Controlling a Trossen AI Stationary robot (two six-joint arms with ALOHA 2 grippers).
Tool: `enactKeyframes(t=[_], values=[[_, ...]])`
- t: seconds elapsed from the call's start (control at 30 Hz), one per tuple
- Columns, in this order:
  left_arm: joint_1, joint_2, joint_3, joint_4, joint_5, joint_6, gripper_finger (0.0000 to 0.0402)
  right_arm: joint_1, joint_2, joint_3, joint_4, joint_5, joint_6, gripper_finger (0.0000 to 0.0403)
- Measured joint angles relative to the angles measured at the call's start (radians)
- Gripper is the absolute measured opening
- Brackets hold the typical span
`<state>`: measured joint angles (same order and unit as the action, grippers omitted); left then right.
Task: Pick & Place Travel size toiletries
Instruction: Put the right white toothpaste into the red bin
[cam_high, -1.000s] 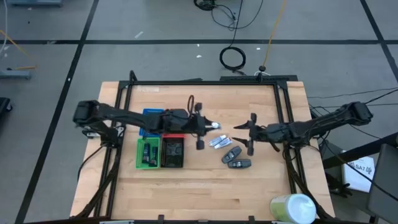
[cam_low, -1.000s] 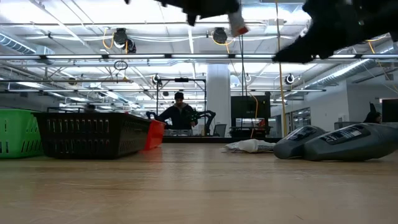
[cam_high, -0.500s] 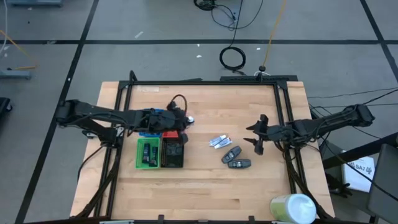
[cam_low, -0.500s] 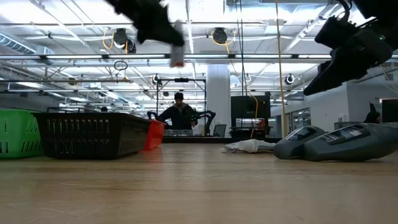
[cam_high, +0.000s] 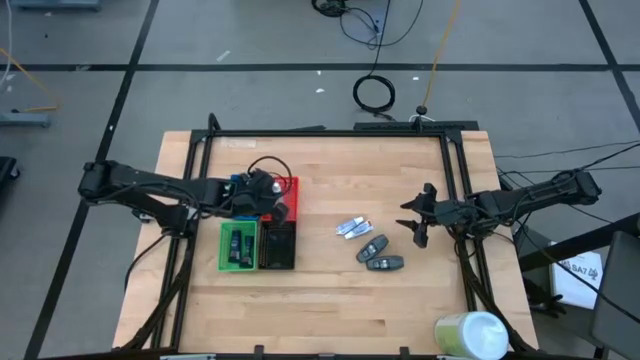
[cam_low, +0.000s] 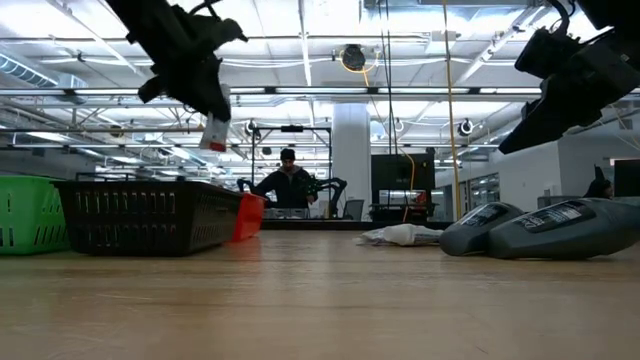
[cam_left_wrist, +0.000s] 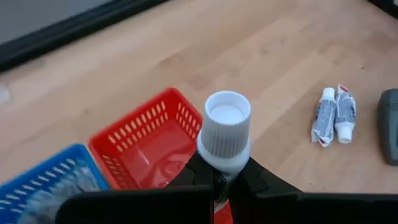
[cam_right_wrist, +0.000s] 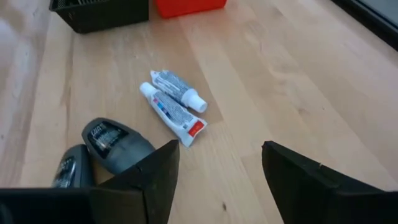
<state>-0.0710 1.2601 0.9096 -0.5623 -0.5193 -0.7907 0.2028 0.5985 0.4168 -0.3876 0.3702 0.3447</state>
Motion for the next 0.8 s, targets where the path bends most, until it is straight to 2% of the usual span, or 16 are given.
enactKeyframes(t=[0.27,0.63,0.8], values=[[0.062,0.072,0.001,-0.010,-0.057,-0.073,0.0031,0.000,0.001,0.000,0.010,-0.003,0.003,0.0216],[0.148,0.203,0.001,0.007,0.081,-0.078,0.0034,0.000,0.001,0.000,0.010,-0.005,0.003,0.0213],[0.158,0.220,0.001,0.028,0.108,-0.053,0.0035,0.000,0.001,0.000,0.009,-0.005,0.003,0.0212]])
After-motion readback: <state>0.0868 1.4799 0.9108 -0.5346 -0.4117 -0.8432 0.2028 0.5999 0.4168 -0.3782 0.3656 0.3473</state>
